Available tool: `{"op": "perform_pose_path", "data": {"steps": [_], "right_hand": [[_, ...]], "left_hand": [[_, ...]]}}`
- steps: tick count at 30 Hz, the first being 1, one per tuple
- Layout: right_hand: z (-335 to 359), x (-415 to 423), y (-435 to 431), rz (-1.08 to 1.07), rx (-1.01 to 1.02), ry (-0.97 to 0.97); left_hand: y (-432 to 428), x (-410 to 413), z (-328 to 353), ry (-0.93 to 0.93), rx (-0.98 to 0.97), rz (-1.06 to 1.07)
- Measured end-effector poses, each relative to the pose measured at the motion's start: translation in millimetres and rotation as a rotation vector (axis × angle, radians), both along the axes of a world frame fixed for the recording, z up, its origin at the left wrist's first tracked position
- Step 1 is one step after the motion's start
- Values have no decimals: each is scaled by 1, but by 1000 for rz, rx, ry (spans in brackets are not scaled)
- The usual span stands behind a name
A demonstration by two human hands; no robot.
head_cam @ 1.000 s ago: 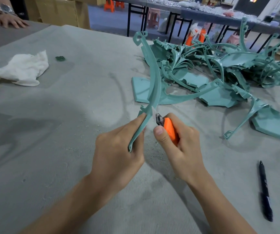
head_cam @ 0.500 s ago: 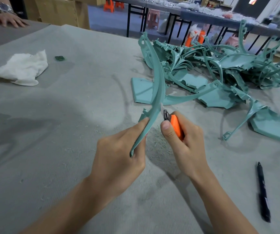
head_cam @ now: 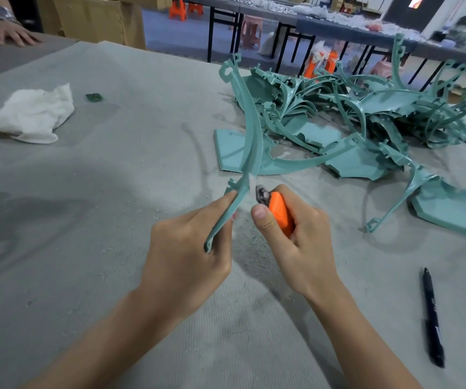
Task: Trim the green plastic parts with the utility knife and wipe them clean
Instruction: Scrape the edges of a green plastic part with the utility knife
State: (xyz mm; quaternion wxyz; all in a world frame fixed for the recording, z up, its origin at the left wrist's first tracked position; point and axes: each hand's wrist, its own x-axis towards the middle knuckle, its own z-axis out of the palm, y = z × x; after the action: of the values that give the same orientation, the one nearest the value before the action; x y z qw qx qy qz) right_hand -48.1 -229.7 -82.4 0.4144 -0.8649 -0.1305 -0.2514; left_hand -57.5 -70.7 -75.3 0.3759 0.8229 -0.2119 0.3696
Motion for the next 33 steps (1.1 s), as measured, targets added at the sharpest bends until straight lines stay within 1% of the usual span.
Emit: {"op": "perform_pose_path", "data": {"steps": [3, 6, 8, 10, 11, 13, 15, 18, 24, 27, 29, 33], "right_hand": [[1, 4, -6, -76, 20, 4], [3, 6, -9, -90, 57, -2], [4, 10, -12, -145, 128, 54], [6, 13, -20, -210, 273, 152], [8, 13, -24, -206, 391, 200], [13, 9, -30, -117, 621, 276], [16, 4, -31, 32, 718, 330], [16, -1, -23, 231, 711, 408], [18, -3, -15, 268, 752, 440], [20, -3, -18, 291, 717, 448], [20, -3, -17, 245, 709, 426], [17, -1, -21, 50, 736, 321]], "left_hand": [[-2, -4, -4, -8, 28, -17], [-3, -4, -6, -12, 51, -33], [-3, -4, -6, -39, 83, -49], [-2, -4, -8, -87, 129, -53], [-2, -4, -8, -112, 153, -50], [1, -3, -9, -145, 192, -40], [4, -1, -8, -143, 220, -37], [5, 0, -6, -119, 281, -38], [8, 2, -6, -98, 376, -58], [8, 3, -7, -92, 388, -62], [7, 4, -8, -96, 390, -55], [8, 4, -10, -110, 380, -41]]}}
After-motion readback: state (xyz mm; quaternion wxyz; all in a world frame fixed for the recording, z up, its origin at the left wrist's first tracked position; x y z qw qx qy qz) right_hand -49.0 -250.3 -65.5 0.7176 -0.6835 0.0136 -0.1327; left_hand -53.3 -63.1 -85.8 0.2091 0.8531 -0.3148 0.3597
